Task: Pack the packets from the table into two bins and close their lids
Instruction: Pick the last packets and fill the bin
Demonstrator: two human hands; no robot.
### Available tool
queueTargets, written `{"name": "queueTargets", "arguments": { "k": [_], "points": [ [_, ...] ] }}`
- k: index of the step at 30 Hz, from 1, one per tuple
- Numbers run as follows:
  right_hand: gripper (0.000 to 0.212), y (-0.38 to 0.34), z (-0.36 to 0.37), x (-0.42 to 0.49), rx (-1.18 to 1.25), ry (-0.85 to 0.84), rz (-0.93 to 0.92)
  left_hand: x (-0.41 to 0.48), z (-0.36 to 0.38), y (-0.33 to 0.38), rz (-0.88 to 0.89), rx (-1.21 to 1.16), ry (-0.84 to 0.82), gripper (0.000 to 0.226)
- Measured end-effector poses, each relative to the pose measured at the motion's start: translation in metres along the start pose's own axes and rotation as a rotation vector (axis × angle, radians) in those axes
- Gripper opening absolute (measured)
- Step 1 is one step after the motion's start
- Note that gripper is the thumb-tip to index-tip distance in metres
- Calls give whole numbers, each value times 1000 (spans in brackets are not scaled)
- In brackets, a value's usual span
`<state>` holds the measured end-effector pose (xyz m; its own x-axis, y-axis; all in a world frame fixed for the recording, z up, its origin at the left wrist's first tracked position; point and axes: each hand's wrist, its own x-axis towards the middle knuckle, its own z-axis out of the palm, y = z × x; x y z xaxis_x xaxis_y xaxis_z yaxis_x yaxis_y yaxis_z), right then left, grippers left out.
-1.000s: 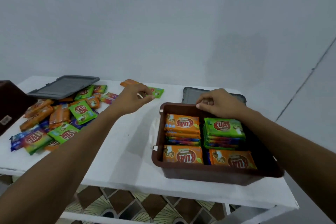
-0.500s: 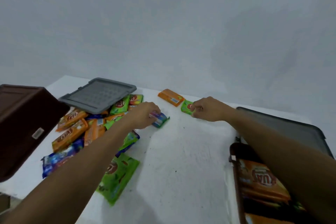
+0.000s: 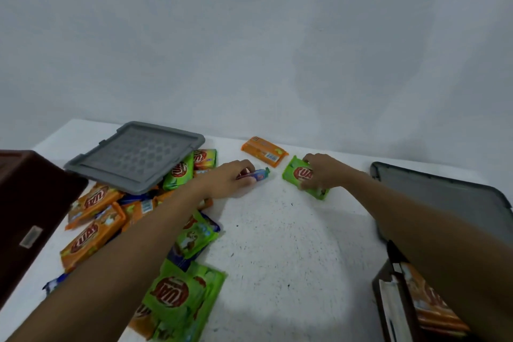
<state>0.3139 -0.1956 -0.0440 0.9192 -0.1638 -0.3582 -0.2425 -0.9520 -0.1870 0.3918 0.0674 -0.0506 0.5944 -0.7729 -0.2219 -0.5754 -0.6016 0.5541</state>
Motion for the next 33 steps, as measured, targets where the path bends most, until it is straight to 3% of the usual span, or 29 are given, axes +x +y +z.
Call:
{"name": "queueTargets", "arguments": {
  "k": [5, 8, 12, 16, 22, 25, 33],
  "points": [
    [33, -2, -18, -31, 51, -43, -122, -17, -3, 33, -217, -735, 95, 40],
    [14, 5, -30, -63, 385, -89, -145, -28, 1, 56, -228, -847, 105, 37],
    [18, 26, -50, -114, 634, -4, -145, -44, 10, 106, -136, -781, 122, 22],
    [29, 66, -67, -177, 784, 90, -128, -58, 20, 167, -81, -718, 179, 21],
    [20, 142, -51, -288, 652, 55, -135, -76, 67, 270, 22, -437, 232, 24],
    [21, 171, -35, -322, 577, -5, -129, -83, 86, 301, 103, -456, 106, 26],
    [19, 183, 1, -359, 311, -239, -253, -90, 139, 334, 176, -116, -242, 16]
  ]
}}
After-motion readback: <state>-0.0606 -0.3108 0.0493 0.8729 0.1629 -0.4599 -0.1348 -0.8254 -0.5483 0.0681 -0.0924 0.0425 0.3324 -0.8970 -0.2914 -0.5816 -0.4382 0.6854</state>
